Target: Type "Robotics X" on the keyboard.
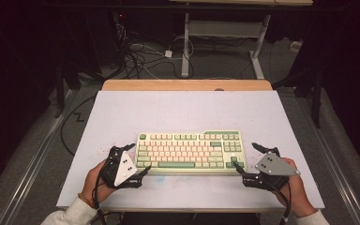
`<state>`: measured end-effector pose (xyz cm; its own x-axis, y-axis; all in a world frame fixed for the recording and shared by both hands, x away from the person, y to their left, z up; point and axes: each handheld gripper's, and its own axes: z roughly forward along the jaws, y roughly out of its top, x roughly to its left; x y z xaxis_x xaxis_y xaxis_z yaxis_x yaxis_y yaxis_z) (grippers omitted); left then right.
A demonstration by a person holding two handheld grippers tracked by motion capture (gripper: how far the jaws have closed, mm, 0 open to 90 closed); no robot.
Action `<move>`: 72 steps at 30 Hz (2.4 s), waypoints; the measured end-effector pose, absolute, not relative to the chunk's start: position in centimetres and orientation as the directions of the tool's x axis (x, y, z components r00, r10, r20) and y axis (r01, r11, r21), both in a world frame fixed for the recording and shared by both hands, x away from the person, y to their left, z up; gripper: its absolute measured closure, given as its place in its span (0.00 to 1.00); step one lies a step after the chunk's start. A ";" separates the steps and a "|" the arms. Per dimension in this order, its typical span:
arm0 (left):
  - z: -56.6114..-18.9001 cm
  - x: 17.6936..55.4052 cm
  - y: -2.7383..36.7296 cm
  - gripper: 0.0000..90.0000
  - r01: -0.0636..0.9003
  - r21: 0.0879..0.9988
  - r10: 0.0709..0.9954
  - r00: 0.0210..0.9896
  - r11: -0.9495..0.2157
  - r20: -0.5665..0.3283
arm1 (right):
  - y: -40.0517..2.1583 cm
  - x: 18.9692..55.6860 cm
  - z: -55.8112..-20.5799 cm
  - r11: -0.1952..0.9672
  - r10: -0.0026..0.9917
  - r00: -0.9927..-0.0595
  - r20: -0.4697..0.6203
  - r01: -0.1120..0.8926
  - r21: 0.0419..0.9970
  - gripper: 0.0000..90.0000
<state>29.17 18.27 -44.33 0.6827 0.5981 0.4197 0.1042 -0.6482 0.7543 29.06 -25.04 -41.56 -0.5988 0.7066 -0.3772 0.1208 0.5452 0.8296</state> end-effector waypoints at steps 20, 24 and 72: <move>-45.7 29.1 20.6 0.16 0.160 0.754 0.632 0.668 -0.637 0.393 | -28.6 28.6 -42.7 0.523 0.761 -0.535 -0.367 0.170 0.835 0.19; -46.0 29.1 21.3 0.16 0.175 0.758 0.643 0.666 -0.628 0.379 | -29.4 28.5 -43.0 0.512 0.773 -0.523 -0.358 0.182 0.839 0.19; -47.4 28.3 22.6 0.16 0.225 0.762 0.660 0.676 -0.608 0.328 | -30.2 27.2 -44.5 0.496 0.783 -0.520 -0.340 0.192 0.847 0.19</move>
<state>28.34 22.63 -47.35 0.6756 0.6605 0.3276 0.2248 -0.6078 0.7616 27.24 -30.18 -44.51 -0.5204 0.7832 -0.3404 0.1924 0.4959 0.8468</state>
